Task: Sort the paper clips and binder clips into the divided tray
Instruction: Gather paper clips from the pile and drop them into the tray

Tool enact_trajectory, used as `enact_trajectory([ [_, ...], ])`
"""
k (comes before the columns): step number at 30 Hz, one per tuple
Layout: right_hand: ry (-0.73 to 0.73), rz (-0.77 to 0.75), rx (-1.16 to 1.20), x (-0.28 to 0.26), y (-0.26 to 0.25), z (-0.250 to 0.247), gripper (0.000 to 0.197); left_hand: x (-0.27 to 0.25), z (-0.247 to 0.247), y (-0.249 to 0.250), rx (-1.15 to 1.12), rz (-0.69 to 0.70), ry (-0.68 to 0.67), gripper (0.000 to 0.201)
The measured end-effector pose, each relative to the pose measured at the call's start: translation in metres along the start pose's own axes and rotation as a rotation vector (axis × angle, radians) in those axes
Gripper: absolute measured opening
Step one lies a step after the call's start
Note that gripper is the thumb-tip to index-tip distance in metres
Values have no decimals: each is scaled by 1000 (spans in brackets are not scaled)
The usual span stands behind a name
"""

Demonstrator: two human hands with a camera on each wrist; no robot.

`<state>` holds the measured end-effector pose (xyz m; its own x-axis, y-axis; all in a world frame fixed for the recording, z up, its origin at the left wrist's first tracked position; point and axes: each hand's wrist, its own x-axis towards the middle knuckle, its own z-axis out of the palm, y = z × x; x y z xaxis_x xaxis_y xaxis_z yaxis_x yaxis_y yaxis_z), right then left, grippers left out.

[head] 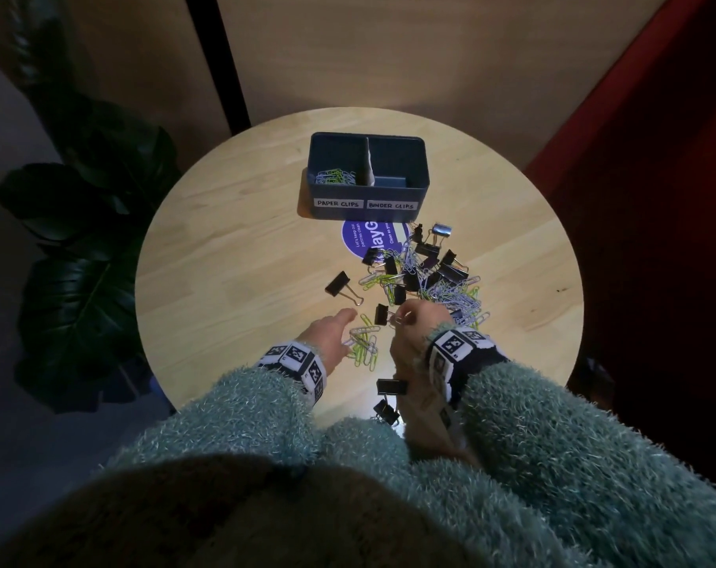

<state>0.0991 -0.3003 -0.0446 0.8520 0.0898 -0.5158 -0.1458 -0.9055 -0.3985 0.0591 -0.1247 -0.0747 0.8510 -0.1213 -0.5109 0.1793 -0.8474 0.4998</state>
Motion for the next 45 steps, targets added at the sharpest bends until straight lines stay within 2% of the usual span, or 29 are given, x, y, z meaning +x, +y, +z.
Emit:
enact_trajectory([
  [2,3,-9,61,-5,2,4,23,0,-2,2,24,23,-72,78],
  [5,-44,-17,160,-12,2,12,30,2,-6,5,162,37,-134,80],
  [9,-75,-49,90,-17,-1,20,41,12,-9,4,196,63,-146,64],
  [12,-69,-87,-15,-19,-5,26,55,12,-11,2,228,98,-29,39],
  [14,-59,-86,-36,-18,-5,29,71,11,-12,0,222,113,34,36],
  [16,-75,-95,-81,-16,-5,32,86,9,-13,-2,164,116,14,47],
  [18,-102,-122,-151,-15,-8,34,91,7,-11,0,176,120,-20,64],
  [20,-110,-181,-247,-16,-12,40,82,8,-8,2,187,106,-22,65],
  [22,-109,-230,-277,-15,-15,45,73,8,-5,2,147,91,8,53],
  [25,-97,-241,-196,-11,-16,46,59,9,-7,-2,126,82,53,30],
  [27,-76,-250,-159,-8,-17,44,51,7,-9,-3,157,75,59,22],
  [33,-131,-183,-150,-1,-22,39,44,5,-8,-11,286,122,106,22],
  [37,-132,-194,-209,-1,-25,37,40,6,-8,-15,369,128,97,22],
  [45,-236,-177,-279,5,-29,30,42,9,-9,-15,313,96,101,30],
])
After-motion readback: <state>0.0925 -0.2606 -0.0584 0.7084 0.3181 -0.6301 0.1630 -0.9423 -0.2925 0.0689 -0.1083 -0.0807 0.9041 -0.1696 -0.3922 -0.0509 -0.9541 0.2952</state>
